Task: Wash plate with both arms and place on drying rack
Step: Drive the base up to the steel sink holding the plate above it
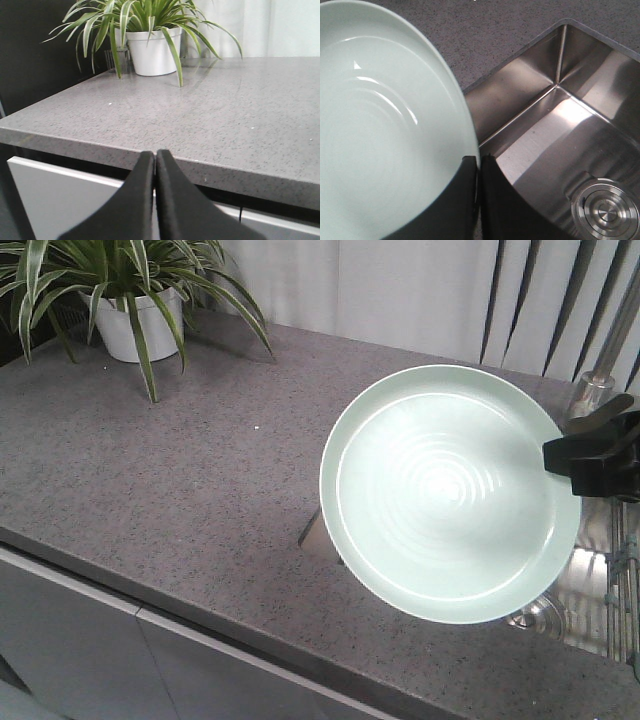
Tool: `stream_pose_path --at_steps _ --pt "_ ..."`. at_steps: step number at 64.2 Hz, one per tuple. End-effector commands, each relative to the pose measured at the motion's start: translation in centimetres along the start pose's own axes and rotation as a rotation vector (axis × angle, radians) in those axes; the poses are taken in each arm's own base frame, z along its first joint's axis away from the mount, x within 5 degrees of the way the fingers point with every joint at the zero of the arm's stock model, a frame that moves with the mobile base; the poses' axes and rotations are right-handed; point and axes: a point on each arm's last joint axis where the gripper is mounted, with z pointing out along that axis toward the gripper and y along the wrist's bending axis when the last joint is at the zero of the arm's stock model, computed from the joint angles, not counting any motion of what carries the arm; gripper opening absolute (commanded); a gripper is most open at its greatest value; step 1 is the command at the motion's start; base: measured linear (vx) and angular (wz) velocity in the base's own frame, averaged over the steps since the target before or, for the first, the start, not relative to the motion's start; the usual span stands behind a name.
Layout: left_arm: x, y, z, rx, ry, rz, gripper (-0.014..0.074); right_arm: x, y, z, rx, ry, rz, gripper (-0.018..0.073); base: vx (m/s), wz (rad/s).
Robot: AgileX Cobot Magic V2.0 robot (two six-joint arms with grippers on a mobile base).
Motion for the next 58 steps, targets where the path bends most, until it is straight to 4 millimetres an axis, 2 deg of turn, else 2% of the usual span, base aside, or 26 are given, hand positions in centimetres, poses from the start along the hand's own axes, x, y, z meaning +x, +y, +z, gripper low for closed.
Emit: stream_pose_path --at_steps 1,58 --pt "-0.15 -0.05 -0.04 0.006 -0.073 -0.012 -0.0006 -1.18 0.26 -1.06 0.011 -0.097 0.004 -0.0007 0.04 -0.15" --pt "-0.15 -0.05 -0.04 0.006 -0.073 -0.012 -0.0006 -1.18 0.26 -1.06 0.011 -0.097 0.004 -0.0007 0.03 -0.12"
